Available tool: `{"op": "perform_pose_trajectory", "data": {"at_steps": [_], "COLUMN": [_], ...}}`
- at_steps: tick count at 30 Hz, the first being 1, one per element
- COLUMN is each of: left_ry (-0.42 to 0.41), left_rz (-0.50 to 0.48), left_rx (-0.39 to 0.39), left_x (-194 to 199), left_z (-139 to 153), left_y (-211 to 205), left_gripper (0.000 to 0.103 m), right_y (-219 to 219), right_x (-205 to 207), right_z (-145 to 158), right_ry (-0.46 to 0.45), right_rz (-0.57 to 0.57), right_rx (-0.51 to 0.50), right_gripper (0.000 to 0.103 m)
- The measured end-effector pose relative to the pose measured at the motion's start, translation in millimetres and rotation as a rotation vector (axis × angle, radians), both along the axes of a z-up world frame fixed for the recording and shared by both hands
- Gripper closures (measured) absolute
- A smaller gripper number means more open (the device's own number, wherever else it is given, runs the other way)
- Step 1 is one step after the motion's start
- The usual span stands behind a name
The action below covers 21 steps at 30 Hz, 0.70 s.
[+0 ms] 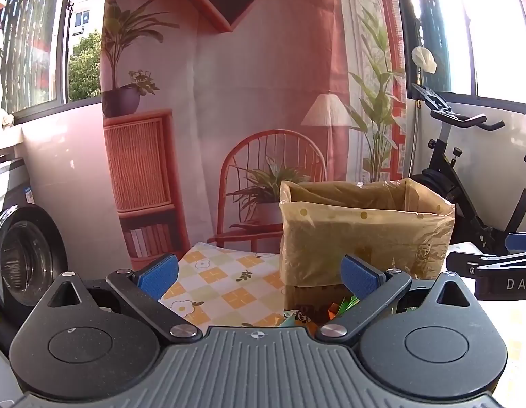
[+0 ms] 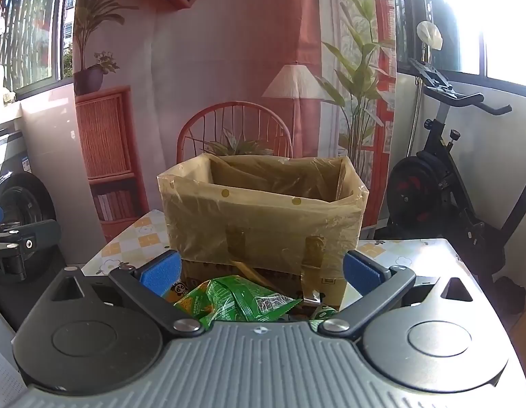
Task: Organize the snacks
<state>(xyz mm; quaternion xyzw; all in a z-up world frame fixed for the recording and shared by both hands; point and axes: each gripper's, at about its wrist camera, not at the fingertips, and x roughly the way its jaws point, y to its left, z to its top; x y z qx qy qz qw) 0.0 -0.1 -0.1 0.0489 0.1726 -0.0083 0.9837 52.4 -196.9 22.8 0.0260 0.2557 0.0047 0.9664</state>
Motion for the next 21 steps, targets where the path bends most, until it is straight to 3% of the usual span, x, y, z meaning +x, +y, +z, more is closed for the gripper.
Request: {"op": "perform_pose_trajectory", "data": {"at_steps": [21], "left_ry": [-0.028], "left_rz": [-0.003], "left_rx": [0.001], "left_x": [-2.2], "left_z": [-0.3], "left_y": [0.0], "left_gripper": [0.001], "right_y": [-1.9], "right_x": [1.8], "right_z": [-2.5], "right_ry": [0.003], "right_rz": [0.006], "right_rx": [-0.007], "right_gripper": [0.000]}}
